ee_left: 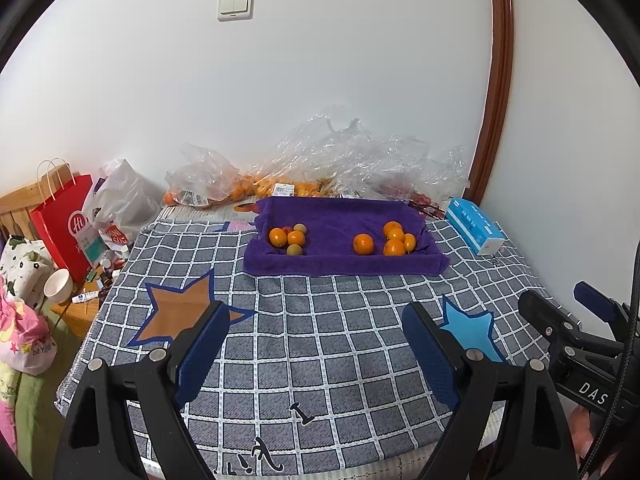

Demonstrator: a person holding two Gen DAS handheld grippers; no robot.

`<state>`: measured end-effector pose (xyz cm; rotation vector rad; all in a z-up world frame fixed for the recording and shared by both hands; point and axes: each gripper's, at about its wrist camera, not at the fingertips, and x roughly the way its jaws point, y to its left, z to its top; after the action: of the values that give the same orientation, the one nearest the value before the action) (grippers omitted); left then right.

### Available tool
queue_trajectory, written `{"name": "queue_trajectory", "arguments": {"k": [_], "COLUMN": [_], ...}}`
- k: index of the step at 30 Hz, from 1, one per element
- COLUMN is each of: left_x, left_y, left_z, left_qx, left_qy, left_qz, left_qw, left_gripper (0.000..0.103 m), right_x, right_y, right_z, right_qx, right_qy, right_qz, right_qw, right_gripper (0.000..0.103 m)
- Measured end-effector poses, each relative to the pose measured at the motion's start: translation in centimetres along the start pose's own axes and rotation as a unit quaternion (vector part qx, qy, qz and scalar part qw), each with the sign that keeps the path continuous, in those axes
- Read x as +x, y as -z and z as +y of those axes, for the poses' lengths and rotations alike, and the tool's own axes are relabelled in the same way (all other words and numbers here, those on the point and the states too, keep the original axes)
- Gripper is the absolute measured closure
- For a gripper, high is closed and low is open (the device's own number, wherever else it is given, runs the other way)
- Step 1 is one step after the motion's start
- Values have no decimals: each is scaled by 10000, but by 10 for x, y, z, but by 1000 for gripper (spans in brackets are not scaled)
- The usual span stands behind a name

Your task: Organize fruits

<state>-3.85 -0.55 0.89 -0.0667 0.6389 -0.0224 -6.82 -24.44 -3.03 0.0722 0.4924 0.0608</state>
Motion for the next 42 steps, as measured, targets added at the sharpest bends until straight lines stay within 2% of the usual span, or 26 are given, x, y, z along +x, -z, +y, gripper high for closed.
{"name": "queue_trajectory", "arguments": {"k": [42], "left_x": [-5], "left_y": [-5], "left_z": [2], "left_qx": [-1], "left_qy": [-14], "left_qz": [-32], "left_qw": [10000], "left_gripper": [15], "right_x": [-3], "right_y": [-3], "right_z": [2], "right_qx": [-12], "right_qy": [14], "right_qz": [-25], "right_qw": [10000], "right_gripper": [2]}}
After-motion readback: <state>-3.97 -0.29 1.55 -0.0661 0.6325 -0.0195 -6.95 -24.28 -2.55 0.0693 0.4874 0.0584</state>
